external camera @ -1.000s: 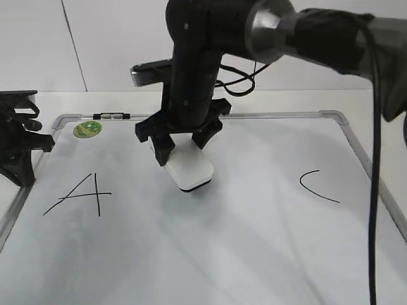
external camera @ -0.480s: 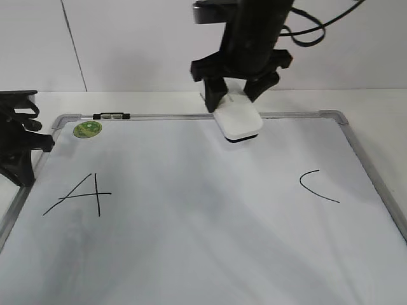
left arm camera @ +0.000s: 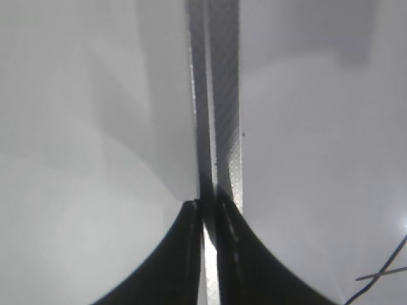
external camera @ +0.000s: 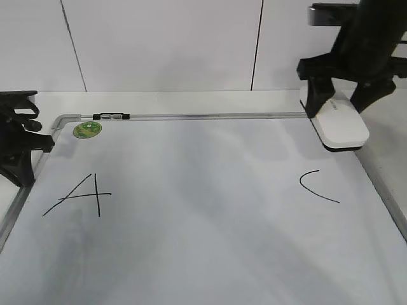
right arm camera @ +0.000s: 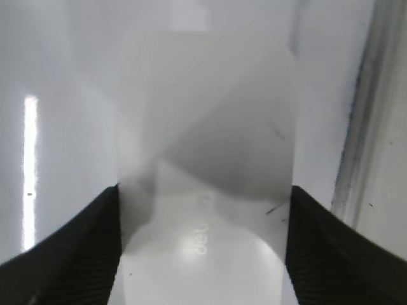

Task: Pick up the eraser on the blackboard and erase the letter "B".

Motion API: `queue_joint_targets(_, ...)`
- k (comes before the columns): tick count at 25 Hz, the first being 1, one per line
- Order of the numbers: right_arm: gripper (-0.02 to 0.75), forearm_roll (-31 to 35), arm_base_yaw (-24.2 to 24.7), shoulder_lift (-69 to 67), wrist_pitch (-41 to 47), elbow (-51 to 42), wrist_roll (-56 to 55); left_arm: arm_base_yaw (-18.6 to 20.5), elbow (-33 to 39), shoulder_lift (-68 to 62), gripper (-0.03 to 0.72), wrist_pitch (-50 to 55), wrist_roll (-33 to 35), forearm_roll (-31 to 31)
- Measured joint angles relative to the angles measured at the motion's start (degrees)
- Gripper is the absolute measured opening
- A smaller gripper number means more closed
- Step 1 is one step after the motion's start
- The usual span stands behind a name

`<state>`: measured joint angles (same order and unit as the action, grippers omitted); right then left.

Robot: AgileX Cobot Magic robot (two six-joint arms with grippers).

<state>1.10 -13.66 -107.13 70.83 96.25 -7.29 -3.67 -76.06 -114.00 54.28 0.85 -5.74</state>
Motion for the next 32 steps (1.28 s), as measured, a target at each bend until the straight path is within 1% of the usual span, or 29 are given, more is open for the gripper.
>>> queue_joint_targets(4, 0.567, -1.1, 2.5, 0.9, 0.0, -3.4, 0.0, 0.0, 0.0, 0.0, 0.029, 0.0, 0.0, -0.2)
queue_joint_targets(7, 0.567, -4.1, 3.6, 0.9, 0.0, -5.0, -0.1, 0.0, 0.0, 0.0, 0.029, 0.0, 0.0, -0.3)
queue_joint_targets(13, 0.567, -4.4, 7.6, 0.9, 0.0, -5.4, -0.4, 0.0, 0.0, 0.0, 0.029, 0.2, 0.1, -0.8)
queue_joint_targets(15, 0.567, -3.3, 8.9, 0.5, 0.0, -5.4, 0.8, 0.0, 0.0, 0.0, 0.029, 0.2, 0.1, -0.9)
queue_joint_targets(18, 0.567, 1.2, 10.5, -0.5, -0.1, -5.4, 6.1, 0.0, 0.0, 0.0, 0.029, 0.2, 0.1, -1.0)
queue_joint_targets(25, 0.567, 3.0, 10.7, -4.3, -0.4, -5.5, 8.8, 0.0, 0.0, 0.0, 0.029, 0.4, 0.1, -1.2)
queue_joint_targets(32, 0.567, 1.9, 10.8, -7.1, -0.7, -5.5, 9.2, 0.0, 0.0, 0.0, 0.029, 0.5, 0.1, -1.3)
